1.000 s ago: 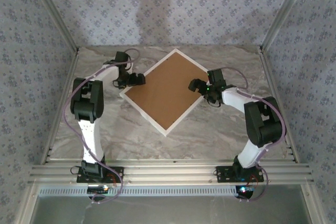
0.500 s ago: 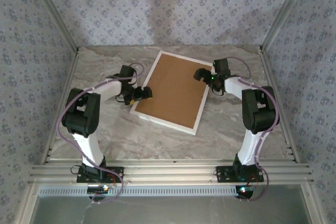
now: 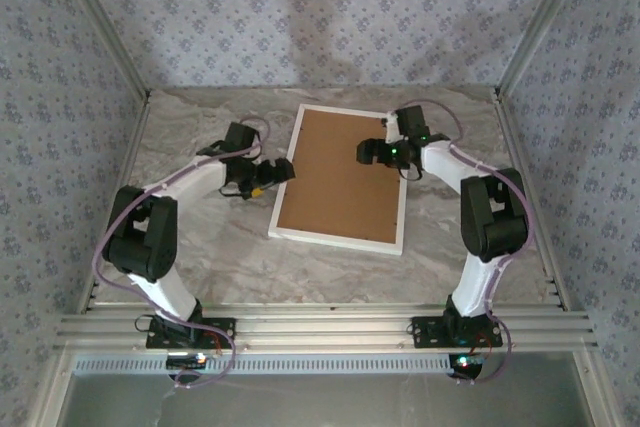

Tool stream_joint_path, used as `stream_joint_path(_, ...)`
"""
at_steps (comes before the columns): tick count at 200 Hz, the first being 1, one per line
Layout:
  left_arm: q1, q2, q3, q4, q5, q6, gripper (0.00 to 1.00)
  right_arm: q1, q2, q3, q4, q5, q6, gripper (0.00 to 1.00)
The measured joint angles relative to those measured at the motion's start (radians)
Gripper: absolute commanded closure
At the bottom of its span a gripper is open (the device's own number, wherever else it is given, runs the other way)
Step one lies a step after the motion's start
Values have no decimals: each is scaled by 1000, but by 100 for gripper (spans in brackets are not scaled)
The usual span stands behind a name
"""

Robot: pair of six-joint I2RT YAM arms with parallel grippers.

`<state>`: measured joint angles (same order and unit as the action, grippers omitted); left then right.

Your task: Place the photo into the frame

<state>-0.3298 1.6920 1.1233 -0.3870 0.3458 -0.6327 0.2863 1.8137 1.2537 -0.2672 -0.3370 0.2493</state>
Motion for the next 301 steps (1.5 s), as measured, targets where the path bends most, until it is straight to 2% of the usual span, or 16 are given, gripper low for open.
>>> stream_joint_path(16, 40, -2, 0, 43, -10, -26, 3, 80, -27, 0, -32, -22, -64, 19)
stream_joint_path(76, 108, -23, -54, 124, -16, -61, 3, 398, -13, 24, -147, -60, -326, 20)
stream_joint_path(101, 140, -46, -107, 139, -12, -62, 3, 503, -13, 21, -147, -40, -445, 23)
stream_joint_path(106, 145, -50, -117, 140, -11, -62, 3, 518, -13, 19, -145, -34, -468, 27)
stream_joint_path(114, 154, -57, -132, 143, -8, -63, 3, 542, -13, 15, -145, -13, -509, 31)
stream_joint_path(134, 166, -68, -161, 157, 1, -69, 2, 595, 2, 12, -145, 61, -600, 33)
stream_joint_path(186, 166, -69, -184, 187, 31, -77, 2, 672, 55, -71, -58, 251, -766, 41)
stream_joint_path(260, 166, -69, -188, 211, 51, -86, 2, 724, 43, -203, 203, 460, -881, 40)
stream_joint_path(276, 166, -69, -195, 215, 59, -92, 3, 729, 41, -220, 239, 476, -890, 46)
stream_joint_path(301, 166, -69, -197, 218, 67, -96, 3, 729, 43, -237, 288, 513, -903, 62)
